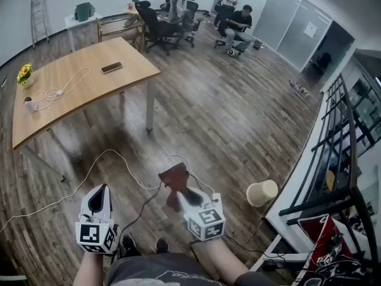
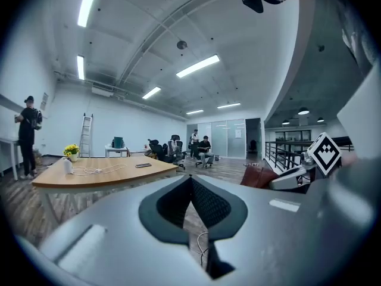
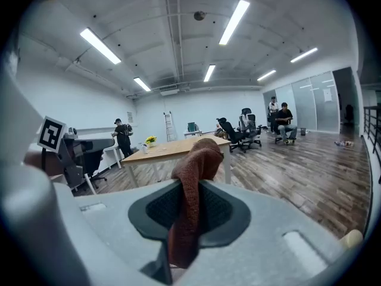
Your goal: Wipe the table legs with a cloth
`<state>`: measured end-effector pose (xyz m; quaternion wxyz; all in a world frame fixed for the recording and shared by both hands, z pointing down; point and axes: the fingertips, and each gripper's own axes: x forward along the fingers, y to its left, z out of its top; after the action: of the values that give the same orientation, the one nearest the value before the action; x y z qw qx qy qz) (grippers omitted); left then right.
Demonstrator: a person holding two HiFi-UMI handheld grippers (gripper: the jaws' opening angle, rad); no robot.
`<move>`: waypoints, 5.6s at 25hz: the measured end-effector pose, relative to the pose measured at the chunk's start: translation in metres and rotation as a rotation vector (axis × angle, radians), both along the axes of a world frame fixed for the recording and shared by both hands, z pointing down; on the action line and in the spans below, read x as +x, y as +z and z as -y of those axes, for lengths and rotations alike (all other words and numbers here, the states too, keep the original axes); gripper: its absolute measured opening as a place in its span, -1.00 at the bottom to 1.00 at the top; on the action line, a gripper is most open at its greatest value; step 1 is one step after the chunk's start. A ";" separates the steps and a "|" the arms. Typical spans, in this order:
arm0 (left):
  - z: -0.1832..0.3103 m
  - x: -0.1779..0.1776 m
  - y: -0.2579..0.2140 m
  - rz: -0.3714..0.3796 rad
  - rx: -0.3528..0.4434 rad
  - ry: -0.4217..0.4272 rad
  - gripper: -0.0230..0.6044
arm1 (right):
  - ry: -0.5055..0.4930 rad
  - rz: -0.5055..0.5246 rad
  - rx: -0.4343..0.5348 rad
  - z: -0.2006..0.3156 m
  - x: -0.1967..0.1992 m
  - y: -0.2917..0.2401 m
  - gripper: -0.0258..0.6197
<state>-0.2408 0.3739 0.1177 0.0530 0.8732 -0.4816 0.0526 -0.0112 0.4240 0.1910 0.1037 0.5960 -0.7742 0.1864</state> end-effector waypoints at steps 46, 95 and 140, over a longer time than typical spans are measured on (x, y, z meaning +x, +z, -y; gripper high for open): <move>0.329 0.033 0.022 -0.166 -0.047 0.155 -0.87 | 0.087 -0.090 -0.026 0.303 0.015 0.000 -0.72; 0.531 0.131 0.176 -0.041 -0.101 -0.298 -0.87 | -0.503 -0.126 -0.193 0.611 0.059 0.187 -0.72; 0.654 0.093 0.567 -0.067 0.094 -0.313 -0.86 | -0.441 0.037 -0.166 0.754 0.054 0.556 -0.72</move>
<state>-0.1480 -0.2798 0.6843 0.0354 0.7903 -0.6116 -0.0079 0.0427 -0.3296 0.7469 0.1765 0.3984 -0.8694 0.2330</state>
